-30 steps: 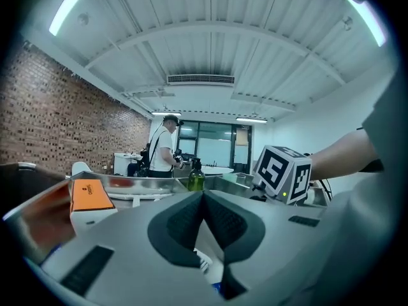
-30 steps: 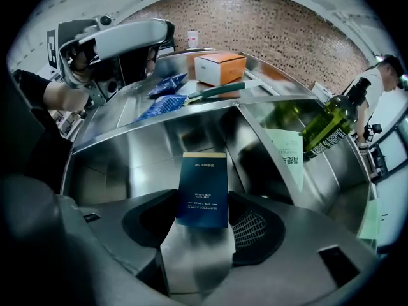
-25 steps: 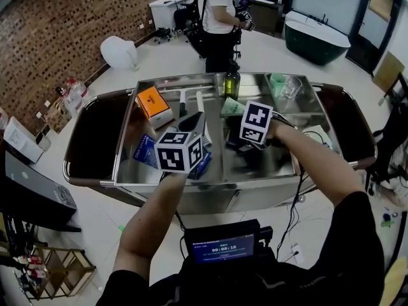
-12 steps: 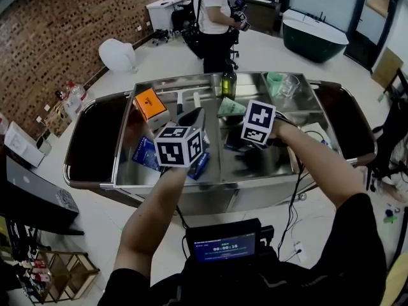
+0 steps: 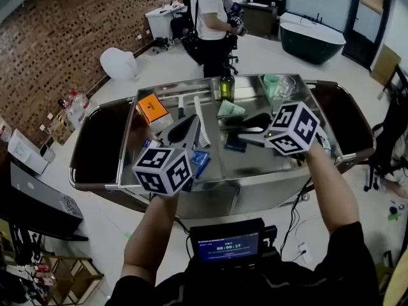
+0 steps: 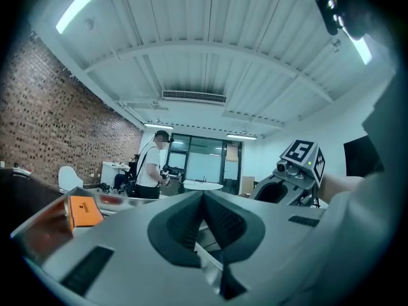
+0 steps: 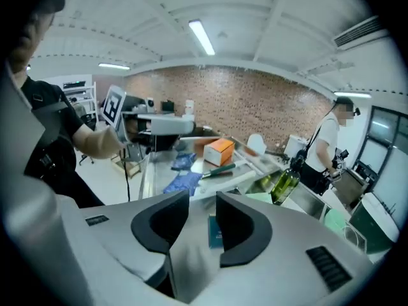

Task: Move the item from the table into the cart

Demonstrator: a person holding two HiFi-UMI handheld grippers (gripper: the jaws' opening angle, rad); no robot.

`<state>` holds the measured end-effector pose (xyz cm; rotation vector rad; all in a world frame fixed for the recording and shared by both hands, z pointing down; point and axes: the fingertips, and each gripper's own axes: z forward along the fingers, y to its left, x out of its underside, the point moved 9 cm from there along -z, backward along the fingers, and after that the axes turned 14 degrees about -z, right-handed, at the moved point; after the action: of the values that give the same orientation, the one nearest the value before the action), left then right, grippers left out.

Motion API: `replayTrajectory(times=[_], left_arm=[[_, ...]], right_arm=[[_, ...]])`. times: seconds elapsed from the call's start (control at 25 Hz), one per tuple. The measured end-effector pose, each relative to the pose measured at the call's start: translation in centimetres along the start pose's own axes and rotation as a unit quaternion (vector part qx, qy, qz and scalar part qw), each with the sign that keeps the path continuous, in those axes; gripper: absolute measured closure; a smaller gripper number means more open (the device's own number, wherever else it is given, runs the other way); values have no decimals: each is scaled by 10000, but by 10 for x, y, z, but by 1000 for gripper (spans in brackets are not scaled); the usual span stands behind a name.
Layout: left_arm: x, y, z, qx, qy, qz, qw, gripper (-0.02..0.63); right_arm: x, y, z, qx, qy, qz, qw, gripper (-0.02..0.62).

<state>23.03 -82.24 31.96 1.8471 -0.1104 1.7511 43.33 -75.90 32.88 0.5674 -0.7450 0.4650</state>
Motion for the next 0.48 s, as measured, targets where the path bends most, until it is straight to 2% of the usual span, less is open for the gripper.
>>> replayTrajectory(times=[0.12, 0.24, 0.28, 0.32, 0.48], left_arm=[[10, -8, -29, 147, -77, -9, 9999, 612], [14, -7, -58, 217, -145, 14, 9997, 612], [15, -6, -67, 203, -176, 43, 9996, 612], [16, -4, -75, 200, -205, 66, 9996, 612], [30, -1, -103, 338, -266, 61, 9991, 612]], right_arm=[[-5, 28, -24, 585, -638, 60, 9962, 465], [-6, 61, -34, 1047, -997, 175, 9893, 465], [-5, 71, -37, 1216, -1103, 263, 9861, 507], [-4, 80, -39, 1397, -1214, 372, 9820, 582], [6, 114, -54, 2019, -1692, 854, 9609, 591]])
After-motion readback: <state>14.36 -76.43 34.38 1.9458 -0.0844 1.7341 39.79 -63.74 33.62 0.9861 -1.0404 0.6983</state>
